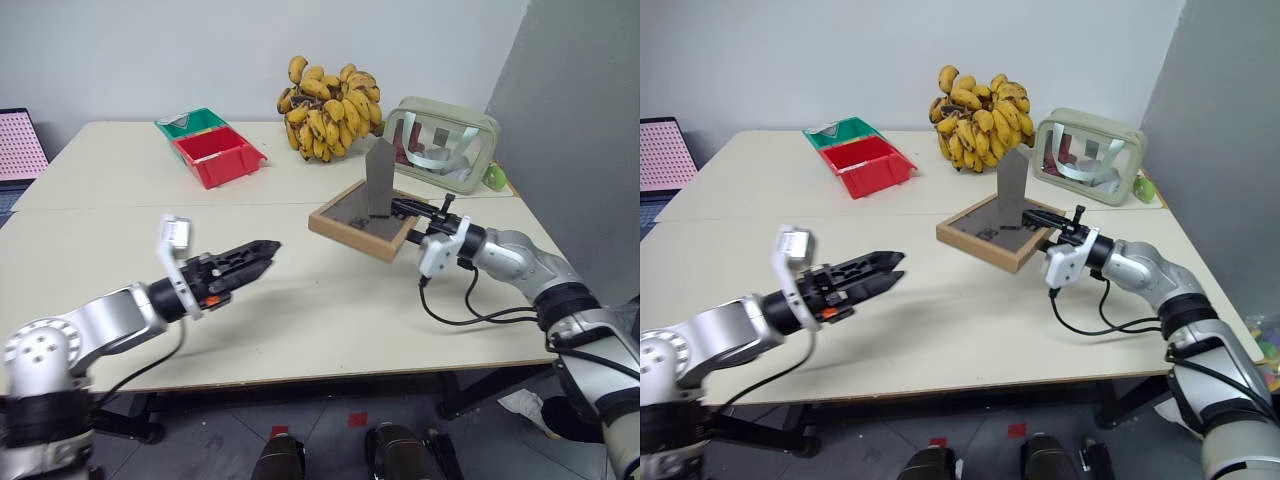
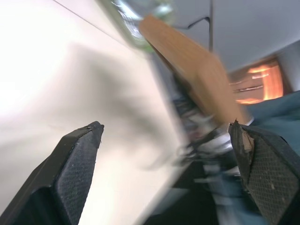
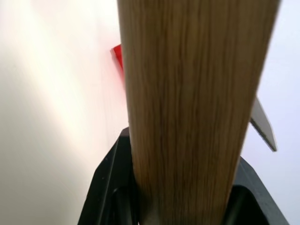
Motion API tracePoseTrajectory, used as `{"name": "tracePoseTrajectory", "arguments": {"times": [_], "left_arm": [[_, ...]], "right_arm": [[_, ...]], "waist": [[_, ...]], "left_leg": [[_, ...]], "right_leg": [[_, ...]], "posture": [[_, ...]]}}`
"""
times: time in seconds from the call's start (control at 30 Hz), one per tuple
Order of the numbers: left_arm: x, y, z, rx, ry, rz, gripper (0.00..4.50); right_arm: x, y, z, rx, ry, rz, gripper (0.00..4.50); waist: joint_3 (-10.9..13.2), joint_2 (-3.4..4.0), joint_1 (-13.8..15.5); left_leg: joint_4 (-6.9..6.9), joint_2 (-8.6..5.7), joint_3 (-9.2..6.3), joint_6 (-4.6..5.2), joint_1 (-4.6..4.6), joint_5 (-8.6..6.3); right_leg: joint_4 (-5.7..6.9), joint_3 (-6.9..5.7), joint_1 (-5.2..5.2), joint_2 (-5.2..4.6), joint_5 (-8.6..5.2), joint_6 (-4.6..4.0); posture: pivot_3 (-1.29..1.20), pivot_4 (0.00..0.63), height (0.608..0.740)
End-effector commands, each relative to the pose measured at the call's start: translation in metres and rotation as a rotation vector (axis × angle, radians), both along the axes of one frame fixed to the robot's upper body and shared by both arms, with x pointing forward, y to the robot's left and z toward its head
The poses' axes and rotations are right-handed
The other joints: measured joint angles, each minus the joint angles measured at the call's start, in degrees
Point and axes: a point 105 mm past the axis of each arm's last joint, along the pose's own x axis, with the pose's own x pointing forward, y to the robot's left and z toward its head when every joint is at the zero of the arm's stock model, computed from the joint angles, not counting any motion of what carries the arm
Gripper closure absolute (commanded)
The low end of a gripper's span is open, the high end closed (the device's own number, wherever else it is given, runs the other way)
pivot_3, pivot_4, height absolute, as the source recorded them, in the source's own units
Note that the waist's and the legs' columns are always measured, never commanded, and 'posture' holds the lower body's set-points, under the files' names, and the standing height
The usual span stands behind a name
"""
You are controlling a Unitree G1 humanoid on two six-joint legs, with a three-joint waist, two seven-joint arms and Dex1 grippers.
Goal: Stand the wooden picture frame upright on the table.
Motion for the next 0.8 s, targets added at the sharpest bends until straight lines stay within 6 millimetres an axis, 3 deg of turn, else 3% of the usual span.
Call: {"name": "tracePoseTrajectory", "arguments": {"times": [0.03,0.13,0.27,0.37,0.63,0.67,0.8], "left_arm": [[-0.001,-0.018,-0.005,0.297,-0.216,0.022,0.0],[0.001,-0.025,-0.008,0.399,-0.35,0.021,0.0],[0.007,-0.024,-0.018,0.46,-0.437,0.059,0.0],[0.01,-0.019,-0.02,0.445,-0.445,0.083,0.0],[0.017,-0.007,-0.021,0.466,-0.454,0.1,0.0],[0.018,-0.006,-0.021,0.466,-0.457,0.097,0.0],[0.027,-0.005,-0.02,0.476,-0.465,0.079,0.0]], "right_arm": [[0.012,0.032,0.018,0.385,0.543,0.142,3.2],[0.002,0.054,0.006,0.46,0.827,0.267,3.2],[0.0,0.073,-0.007,0.565,1.016,0.303,3.2],[-0.001,0.078,-0.014,0.6,1.067,0.297,3.2],[-0.015,0.075,-0.046,0.487,1.051,0.308,3.2],[-0.015,0.073,-0.048,0.475,1.033,0.302,2.5],[-0.018,0.065,-0.052,0.438,1.001,0.304,1.62]], "waist": [[0.1,0.09,0.1],[0.1,0.15,0.6],[0.1,0.16,1.4],[0.1,0.16,1.4],[0.1,0.16,1.2],[0.1,0.16,1.2],[0.1,0.16,1.2]], "left_leg": [[0.01,0.01,0.02,0.0,0.02,0.0],[-0.02,0.08,-0.01,-0.01,0.02,0.0],[-0.28,0.08,0.0,-0.03,0.0,-0.01],[-0.48,0.04,0.12,-0.03,-0.09,-0.02],[-0.55,0.08,0.06,-0.02,-0.45,-0.01],[-0.55,0.08,0.06,-0.02,-0.44,-0.01],[-0.51,0.07,0.06,-0.02,-0.43,0.0]], "right_leg": [[0.05,0.01,0.02,-0.01,0.01,-0.01],[0.08,-0.11,-0.08,0.07,0.06,-0.1],[-0.1,-0.16,-0.17,0.07,-0.01,-0.24],[-0.25,-0.11,-0.28,0.0,-0.02,-0.23],[-0.13,-0.17,-0.69,0.1,-0.06,-0.25],[-0.12,-0.16,-0.69,0.1,-0.06,-0.25],[-0.1,-0.16,-0.68,0.1,-0.06,-0.24]], "posture": [[0.0,0.15,0.74],[0.0,0.15,0.74],[0.0,0.15,0.74],[0.0,0.15,0.74],[0.0,0.15,0.74],[0.0,0.15,0.74],[0.0,0.15,0.74]]}}
